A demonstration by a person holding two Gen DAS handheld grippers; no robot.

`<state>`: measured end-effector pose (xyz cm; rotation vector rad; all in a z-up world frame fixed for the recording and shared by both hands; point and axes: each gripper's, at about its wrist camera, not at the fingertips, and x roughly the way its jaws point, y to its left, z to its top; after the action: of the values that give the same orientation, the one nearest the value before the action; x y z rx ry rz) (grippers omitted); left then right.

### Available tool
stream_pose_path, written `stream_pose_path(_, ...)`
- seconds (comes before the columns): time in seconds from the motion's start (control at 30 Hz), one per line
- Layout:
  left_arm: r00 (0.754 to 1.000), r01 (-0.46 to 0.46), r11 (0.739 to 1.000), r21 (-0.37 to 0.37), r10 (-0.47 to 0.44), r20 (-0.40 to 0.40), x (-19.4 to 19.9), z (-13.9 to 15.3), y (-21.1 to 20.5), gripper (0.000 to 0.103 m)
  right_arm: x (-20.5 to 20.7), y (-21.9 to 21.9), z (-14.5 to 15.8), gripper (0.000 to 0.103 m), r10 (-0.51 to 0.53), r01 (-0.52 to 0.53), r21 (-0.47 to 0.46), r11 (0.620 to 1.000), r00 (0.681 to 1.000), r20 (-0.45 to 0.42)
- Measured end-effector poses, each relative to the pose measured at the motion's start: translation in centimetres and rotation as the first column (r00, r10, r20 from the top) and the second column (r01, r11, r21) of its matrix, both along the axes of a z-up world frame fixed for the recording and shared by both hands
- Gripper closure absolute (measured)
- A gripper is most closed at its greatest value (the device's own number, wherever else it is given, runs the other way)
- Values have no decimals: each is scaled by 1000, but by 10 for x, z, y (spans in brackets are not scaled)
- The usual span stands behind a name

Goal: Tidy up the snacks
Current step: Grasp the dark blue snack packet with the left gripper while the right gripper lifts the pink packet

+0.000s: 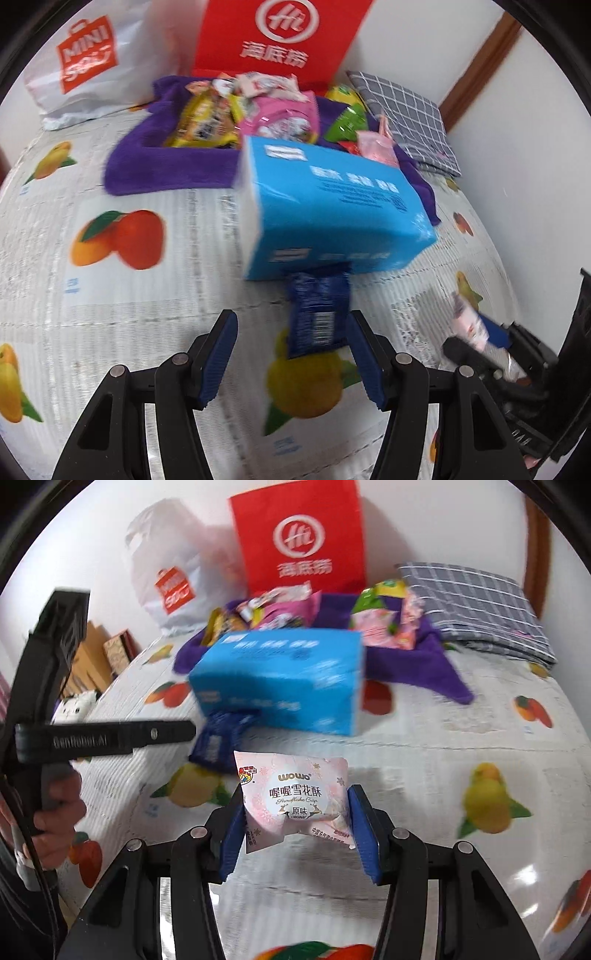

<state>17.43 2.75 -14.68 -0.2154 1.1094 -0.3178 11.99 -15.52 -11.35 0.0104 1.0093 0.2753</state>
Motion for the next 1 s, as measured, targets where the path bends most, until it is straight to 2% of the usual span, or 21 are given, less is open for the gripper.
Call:
stream_pose_path(0.17, 1000, 12, 1000, 19, -11, -19, 4, -8, -21, 44, 3, -31, 6, 51, -55, 54, 13, 998, 998, 18)
stream_pose_path(0.4, 1000, -13, 994, 106, 12, 10, 8, -10, -42, 46, 4, -51, 4, 51, -89, 89, 36, 995, 996, 17)
stream_pose_path(0.47, 1000, -13, 991, 137, 11, 16, 9, -9, -46, 51, 2, -54, 4, 51, -93, 92, 40, 995, 996, 15)
stream_pose_path(0.53, 1000, -25, 987, 162, 22, 20, 9, -9, -47, 61, 2, -57, 4, 51, -99, 98, 42, 994, 995, 16)
stream_pose_path(0.57, 999, -30, 985, 169, 27, 20, 9, -9, -46, 62, 2, -59, 3, 51, -102, 101, 43, 994, 995, 15)
stream_pose_path(1.0, 1000, -27, 996, 89, 27, 5, -10, 1, -34, 65, -3, -53, 11, 51, -91, 90, 41, 995, 995, 29)
